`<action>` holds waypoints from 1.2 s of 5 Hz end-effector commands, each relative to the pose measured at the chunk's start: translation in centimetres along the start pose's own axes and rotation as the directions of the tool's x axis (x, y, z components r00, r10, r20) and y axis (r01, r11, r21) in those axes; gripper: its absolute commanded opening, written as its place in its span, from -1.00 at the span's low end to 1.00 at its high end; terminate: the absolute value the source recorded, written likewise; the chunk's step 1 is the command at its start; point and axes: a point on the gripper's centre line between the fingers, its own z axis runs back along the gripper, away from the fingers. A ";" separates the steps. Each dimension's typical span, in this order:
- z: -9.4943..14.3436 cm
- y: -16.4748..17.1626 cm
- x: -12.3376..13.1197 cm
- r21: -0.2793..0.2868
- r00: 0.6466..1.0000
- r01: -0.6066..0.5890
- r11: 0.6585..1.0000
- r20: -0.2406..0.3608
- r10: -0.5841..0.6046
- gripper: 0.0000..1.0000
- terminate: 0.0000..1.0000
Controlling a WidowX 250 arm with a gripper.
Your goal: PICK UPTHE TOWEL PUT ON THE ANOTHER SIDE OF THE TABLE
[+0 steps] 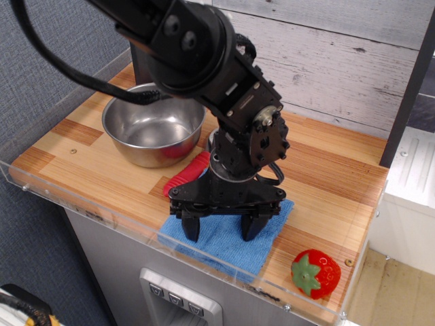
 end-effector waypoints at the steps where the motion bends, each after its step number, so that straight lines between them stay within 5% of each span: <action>1: 2.0 -0.4 0.7 -0.056 0.997 -0.013 0.998 0.077 0.017 1.00 -1.00; 5: 10.8 -2.0 3.4 -0.137 0.971 0.042 0.990 0.239 -0.008 1.00 -1.00; 6: 13.6 -1.8 4.5 -0.171 0.983 0.046 0.984 0.184 -0.014 1.00 -1.00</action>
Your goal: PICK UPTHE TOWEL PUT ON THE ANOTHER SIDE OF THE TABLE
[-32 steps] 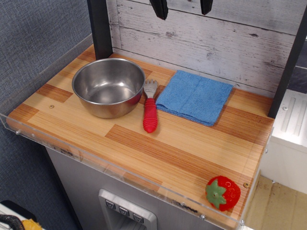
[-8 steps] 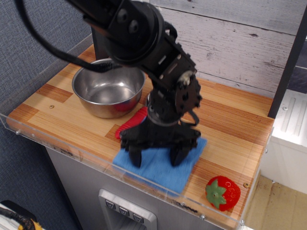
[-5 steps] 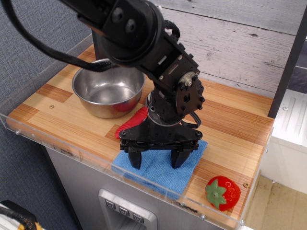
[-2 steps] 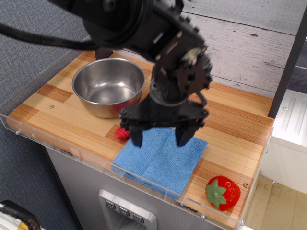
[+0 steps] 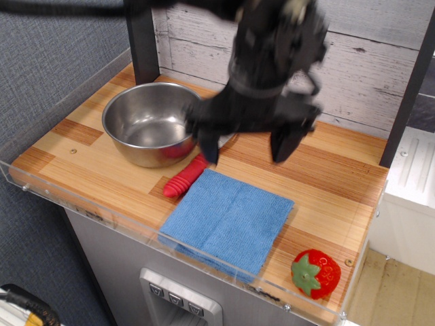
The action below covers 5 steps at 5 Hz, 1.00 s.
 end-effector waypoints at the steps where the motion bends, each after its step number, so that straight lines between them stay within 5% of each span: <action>1: 5.3 0.0 3.0 -0.076 1.000 -0.027 0.997 0.003 0.027 1.00 -1.00; 2: 7.3 0.2 4.0 -0.092 0.998 -0.031 0.995 0.045 0.035 1.00 -1.00; 5: 8.3 0.8 4.2 -0.100 0.997 -0.018 0.995 0.076 0.026 1.00 -1.00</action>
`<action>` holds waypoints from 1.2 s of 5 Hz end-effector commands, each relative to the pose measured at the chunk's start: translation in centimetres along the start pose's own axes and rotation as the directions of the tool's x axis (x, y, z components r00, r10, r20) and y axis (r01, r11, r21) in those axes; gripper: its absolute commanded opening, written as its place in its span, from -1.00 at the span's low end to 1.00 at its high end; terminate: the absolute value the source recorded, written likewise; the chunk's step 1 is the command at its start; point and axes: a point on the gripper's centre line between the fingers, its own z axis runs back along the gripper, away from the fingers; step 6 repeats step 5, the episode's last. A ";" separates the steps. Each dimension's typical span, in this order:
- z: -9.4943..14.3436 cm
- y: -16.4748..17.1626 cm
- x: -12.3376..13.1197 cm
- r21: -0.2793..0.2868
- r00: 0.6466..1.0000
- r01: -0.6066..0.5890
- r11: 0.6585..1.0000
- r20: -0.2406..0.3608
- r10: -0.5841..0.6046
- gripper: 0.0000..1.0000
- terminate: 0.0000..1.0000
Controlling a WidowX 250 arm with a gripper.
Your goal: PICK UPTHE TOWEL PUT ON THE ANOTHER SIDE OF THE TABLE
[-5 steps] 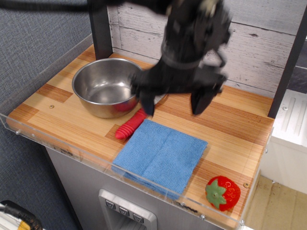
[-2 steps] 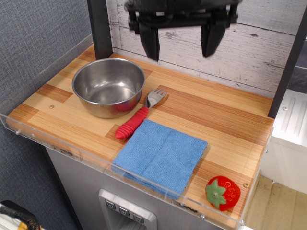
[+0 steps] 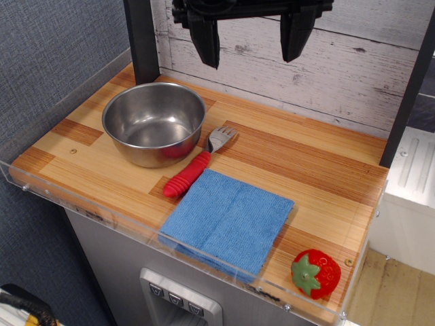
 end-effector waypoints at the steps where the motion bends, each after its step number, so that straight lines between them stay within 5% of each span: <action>1: 0.9 0.2 0.3 -0.022 0.999 -0.009 1.000 0.031 0.009 1.00 -1.00; 4: 0.9 0.2 0.3 -0.022 0.999 -0.009 1.000 0.031 0.009 1.00 -1.00; 5: 0.9 0.2 0.3 -0.022 0.999 -0.009 1.000 0.031 0.009 1.00 1.00; 6: 0.9 0.2 0.3 -0.022 0.999 -0.009 1.000 0.031 0.009 1.00 1.00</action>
